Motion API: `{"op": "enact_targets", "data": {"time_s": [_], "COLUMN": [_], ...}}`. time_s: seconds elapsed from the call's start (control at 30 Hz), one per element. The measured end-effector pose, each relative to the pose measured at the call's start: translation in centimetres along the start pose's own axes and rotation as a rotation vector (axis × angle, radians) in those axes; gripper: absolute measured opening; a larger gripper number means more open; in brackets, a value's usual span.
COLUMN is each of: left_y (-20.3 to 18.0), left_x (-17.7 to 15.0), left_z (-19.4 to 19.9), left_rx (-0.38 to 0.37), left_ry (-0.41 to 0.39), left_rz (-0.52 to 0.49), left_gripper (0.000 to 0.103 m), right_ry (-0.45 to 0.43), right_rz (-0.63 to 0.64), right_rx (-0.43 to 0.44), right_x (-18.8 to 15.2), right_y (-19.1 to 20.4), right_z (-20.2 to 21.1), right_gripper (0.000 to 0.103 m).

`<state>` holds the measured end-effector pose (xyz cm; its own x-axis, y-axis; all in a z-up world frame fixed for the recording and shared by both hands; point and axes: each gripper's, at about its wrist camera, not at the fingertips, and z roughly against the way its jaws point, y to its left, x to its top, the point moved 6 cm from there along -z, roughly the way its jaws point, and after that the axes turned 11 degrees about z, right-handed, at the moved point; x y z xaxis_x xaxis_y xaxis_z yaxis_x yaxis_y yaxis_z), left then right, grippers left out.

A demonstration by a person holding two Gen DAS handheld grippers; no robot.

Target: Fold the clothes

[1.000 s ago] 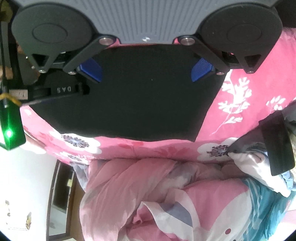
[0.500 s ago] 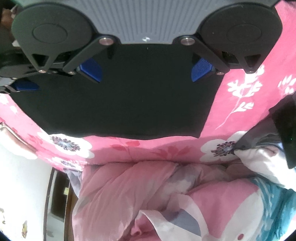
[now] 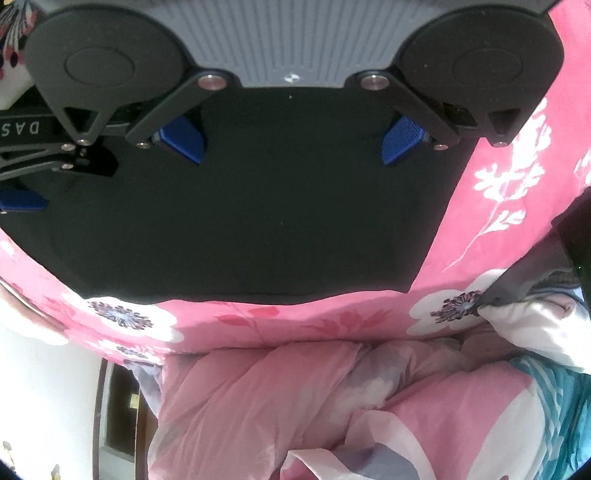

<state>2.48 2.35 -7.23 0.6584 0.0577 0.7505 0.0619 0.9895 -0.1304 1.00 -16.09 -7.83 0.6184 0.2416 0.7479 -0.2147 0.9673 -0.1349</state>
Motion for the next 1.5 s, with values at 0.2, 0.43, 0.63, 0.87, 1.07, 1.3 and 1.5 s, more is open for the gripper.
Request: {"op": "enact_targets", "data": {"time_s": [0.2,0.43,0.63,0.87,1.07,1.3,1.5], "left_y": [0.0,0.2,0.3,0.4,0.3,0.2,0.6], "left_x": [0.1,0.0,0.0,0.1,0.0,-0.2,0.1], "left_z": [-0.1,0.0,-0.3,-0.5,-0.4,0.0,1.1], "left_rx": [-0.005,-0.012,-0.019,-0.025,-0.024,-0.028,-0.020], "left_ry": [0.003,0.003,-0.004,-0.002,-0.008,-0.020,-0.042], "left_rz": [0.007,0.017,0.019,0.019,0.013,0.018,0.010], "left_gripper": [0.103,0.103,0.103,0.103,0.103,0.103,0.103], "right_ry": [-0.018,-0.065,-0.081,-0.087,-0.096,-0.107,-0.164], "right_rz": [0.014,0.015,0.014,0.012,0.016,-0.008,0.036], "right_rx": [0.002,-0.015,-0.017,-0.021,-0.020,0.015,-0.026], "right_x": [0.0,-0.6,-0.7,-0.8,-0.8,0.2,2.8], "right_y": [0.1,0.3,0.3,0.3,0.4,-0.5,-0.9], "right_z": [0.0,0.2,0.2,0.1,0.2,2.1,2.7], "right_gripper": [0.102,0.102,0.102,0.102,0.102,0.102,0.102]}}
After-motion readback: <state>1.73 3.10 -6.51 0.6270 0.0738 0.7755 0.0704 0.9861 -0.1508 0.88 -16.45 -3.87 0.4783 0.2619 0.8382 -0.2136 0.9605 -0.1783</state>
